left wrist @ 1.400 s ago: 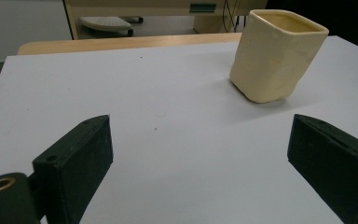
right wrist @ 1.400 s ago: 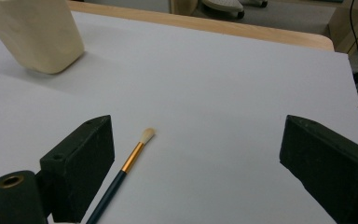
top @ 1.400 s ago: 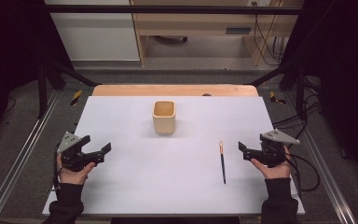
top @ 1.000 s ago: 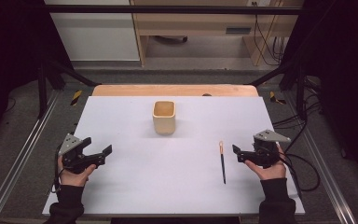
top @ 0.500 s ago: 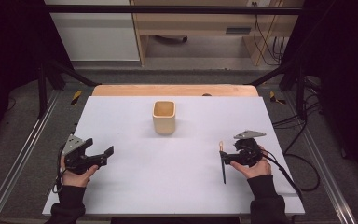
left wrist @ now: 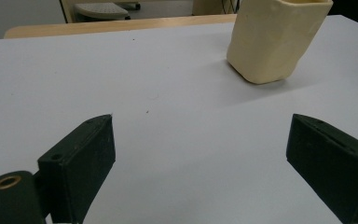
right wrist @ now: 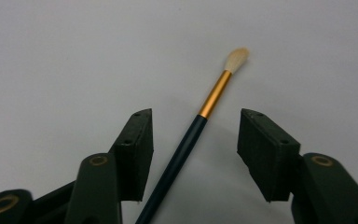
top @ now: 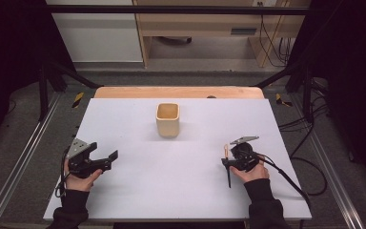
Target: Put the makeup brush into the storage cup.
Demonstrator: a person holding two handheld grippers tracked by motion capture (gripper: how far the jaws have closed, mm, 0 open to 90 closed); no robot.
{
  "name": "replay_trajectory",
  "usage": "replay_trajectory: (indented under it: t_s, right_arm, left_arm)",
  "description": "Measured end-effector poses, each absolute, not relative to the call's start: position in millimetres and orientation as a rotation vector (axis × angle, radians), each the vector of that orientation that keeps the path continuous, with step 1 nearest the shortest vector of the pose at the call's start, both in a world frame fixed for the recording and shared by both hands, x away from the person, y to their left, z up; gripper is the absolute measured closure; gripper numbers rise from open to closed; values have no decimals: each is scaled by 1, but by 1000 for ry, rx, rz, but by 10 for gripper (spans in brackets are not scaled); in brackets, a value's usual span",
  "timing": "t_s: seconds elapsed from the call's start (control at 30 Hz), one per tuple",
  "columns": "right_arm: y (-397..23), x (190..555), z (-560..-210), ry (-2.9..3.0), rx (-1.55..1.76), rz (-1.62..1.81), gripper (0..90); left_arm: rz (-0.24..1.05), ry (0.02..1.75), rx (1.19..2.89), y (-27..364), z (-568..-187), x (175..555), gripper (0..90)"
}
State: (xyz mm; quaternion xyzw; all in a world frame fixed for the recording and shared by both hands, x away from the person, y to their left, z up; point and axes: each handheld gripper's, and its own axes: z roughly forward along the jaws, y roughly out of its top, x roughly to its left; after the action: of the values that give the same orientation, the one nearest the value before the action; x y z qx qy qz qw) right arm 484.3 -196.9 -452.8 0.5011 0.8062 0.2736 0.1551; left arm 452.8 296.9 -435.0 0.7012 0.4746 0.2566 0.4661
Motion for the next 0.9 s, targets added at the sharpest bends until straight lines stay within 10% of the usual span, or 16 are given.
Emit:
replay_trajectory:
  t_s: [0.57, 0.9]
  right_arm:
    - [-192, 484, -460, 2385, 1477, 743, 790]
    - [-191, 485, -459, 2386, 1519, 719, 819]
  left_arm:
    - [612, 1172, 1738, 295, -440, 455, 89]
    - [606, 1170, 1746, 294, -440, 455, 93]
